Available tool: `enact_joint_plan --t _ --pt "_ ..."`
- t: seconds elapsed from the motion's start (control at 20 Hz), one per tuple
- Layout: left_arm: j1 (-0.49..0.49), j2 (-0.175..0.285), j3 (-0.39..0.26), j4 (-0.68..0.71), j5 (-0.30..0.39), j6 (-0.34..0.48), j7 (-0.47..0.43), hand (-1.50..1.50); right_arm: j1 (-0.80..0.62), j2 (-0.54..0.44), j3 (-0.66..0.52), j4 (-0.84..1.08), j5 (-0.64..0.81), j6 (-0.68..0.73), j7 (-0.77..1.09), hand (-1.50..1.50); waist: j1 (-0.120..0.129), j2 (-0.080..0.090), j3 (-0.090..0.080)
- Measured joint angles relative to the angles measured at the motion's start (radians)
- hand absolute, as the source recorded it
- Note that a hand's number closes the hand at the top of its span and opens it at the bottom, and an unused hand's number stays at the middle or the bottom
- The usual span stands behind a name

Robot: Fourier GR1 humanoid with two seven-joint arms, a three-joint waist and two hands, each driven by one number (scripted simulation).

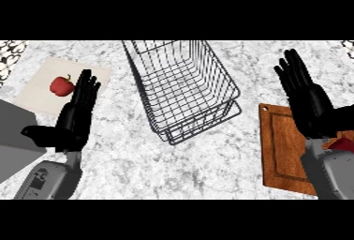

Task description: Pick the pear from the cutting board and place it in the basket

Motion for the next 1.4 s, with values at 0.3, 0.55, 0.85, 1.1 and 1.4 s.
enact_joint_plan --t 0.3,0.55,0.85,1.1,1.4 --pt "0.107 0.133 -0.012 0.111 -0.101 0.024 0.090 0.00 -0.018 -0.012 -0.100 -0.131 0.135 -0.147 -0.251 1.50 -0.043 -0.042 -0.023" --pt "0.168 0.195 -0.031 0.175 -0.142 0.022 0.149 0.00 -0.009 -0.085 -0.153 -0.174 0.386 -0.316 -0.391 -1.50 -0.074 -0.048 -0.033" --pt "0.229 0.240 -0.026 0.174 -0.160 0.035 0.175 0.00 0.107 -0.053 -0.329 -0.132 0.651 -0.670 -0.390 -1.50 -0.144 -0.050 -0.034" --pt "0.258 0.264 -0.019 0.144 -0.168 0.047 0.184 0.00 0.302 0.092 -0.413 -0.078 0.810 -0.835 -0.306 -1.50 -0.160 -0.046 -0.037" --pt "0.242 0.270 -0.035 0.120 -0.182 0.040 0.201 0.00 0.564 0.250 -0.322 -0.045 1.004 -0.837 -0.233 -1.50 -0.117 -0.035 -0.044"
